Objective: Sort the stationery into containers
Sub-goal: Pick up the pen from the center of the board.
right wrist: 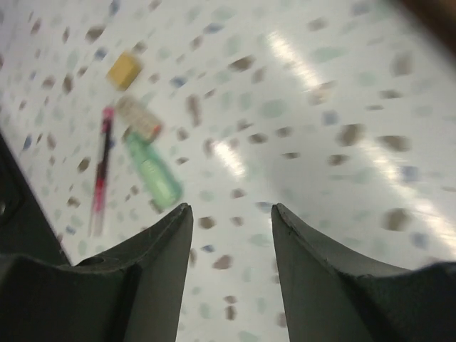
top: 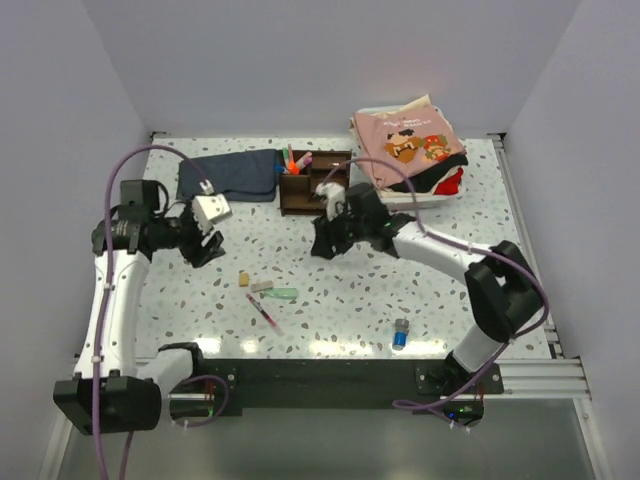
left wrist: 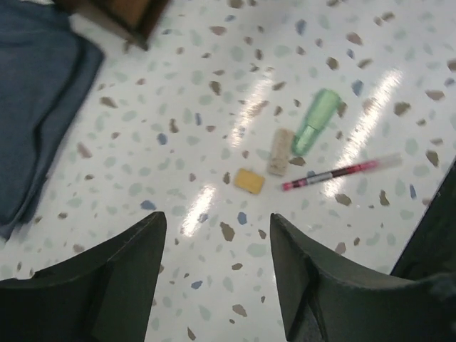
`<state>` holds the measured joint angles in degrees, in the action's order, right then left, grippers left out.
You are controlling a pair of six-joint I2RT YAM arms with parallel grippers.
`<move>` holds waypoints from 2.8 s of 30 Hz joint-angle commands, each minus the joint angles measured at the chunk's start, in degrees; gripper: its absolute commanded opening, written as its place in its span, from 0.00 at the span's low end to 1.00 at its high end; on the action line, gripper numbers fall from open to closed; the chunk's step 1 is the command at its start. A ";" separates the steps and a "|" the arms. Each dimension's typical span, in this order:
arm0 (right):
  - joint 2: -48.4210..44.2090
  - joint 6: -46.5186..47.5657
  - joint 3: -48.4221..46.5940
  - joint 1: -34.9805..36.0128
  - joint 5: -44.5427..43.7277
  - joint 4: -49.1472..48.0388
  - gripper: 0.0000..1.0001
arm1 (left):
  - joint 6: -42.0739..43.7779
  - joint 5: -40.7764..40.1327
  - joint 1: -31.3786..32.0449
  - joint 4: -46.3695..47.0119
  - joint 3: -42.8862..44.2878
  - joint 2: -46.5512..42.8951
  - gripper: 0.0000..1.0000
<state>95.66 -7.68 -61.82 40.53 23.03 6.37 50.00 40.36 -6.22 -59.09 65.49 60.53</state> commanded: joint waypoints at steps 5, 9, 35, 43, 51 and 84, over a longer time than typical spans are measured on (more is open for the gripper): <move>-6.00 1.35 -4.89 -16.08 -2.28 2.24 0.54 | 13.13 -8.79 29.88 -5.35 -7.82 4.51 0.59; -9.52 1.44 -2.52 -18.73 -3.51 1.63 0.55 | 8.28 -16.62 43.30 2.56 -14.33 7.40 0.52; -16.29 3.29 6.98 -22.25 -4.66 -2.24 0.57 | 3.35 -26.38 56.14 20.15 -24.62 14.70 0.42; -14.80 3.29 6.28 -22.34 -4.57 -2.68 0.57 | 7.65 -28.23 56.49 19.28 -26.64 15.14 0.39; -13.66 2.85 6.45 -22.43 -4.22 -3.38 0.57 | 8.53 -30.95 56.40 21.90 -29.54 14.79 0.38; -12.78 5.05 3.03 -24.80 -6.59 1.10 0.58 | -3.63 6.81 40.16 6.06 40.22 35.44 0.00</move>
<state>82.24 -2.79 -56.29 16.36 17.28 7.31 56.53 33.19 41.82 -55.31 96.42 92.47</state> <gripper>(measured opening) 0.578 0.060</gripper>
